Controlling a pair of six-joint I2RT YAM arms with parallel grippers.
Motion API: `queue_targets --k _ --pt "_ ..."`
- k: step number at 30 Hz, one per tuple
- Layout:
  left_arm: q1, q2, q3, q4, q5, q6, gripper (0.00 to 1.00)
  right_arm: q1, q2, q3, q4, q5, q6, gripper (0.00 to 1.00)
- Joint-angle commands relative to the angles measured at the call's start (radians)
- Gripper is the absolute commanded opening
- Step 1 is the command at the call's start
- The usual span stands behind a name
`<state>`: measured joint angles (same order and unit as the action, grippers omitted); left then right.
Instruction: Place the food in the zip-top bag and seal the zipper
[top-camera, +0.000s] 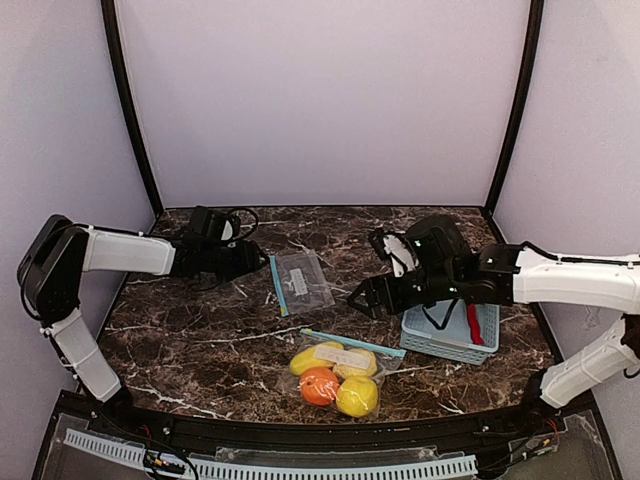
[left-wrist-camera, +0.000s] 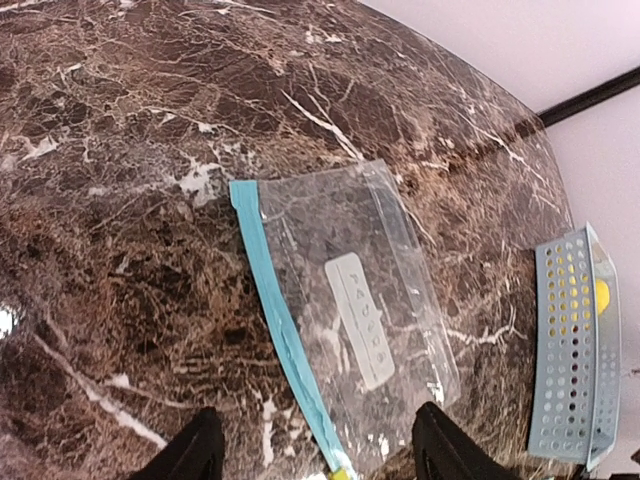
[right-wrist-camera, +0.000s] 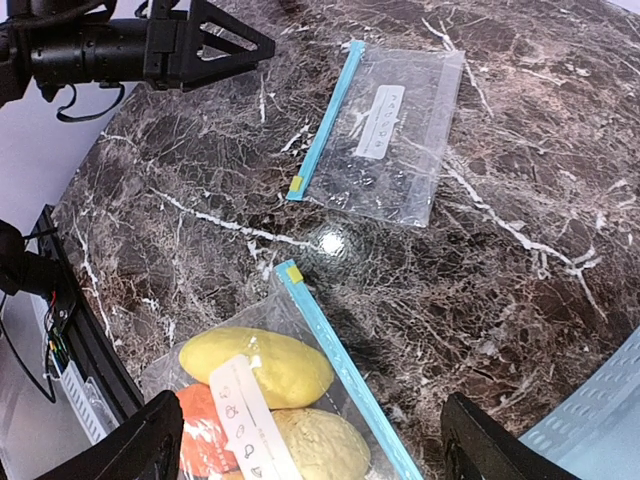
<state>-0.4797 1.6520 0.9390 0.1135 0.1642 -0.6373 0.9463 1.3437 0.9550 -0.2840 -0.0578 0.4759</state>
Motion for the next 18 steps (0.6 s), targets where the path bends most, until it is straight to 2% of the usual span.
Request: queue_targets --k 1,10,18 --pt "0.007 0.12 0.111 0.012 -0.001 -0.026 0.6 -0.021 -0.049 -0.045 0.042 0.019 0.015 0.87" --pt "0.012 0.315 0.324 -0.103 -0.057 -0.045 0.57 -0.046 -0.104 -0.084 0.063 0.0 0.005 0.87" --pt "0.017 0.396 0.407 -0.178 -0.084 -0.044 0.55 -0.069 -0.133 -0.118 0.077 -0.022 -0.007 0.88"
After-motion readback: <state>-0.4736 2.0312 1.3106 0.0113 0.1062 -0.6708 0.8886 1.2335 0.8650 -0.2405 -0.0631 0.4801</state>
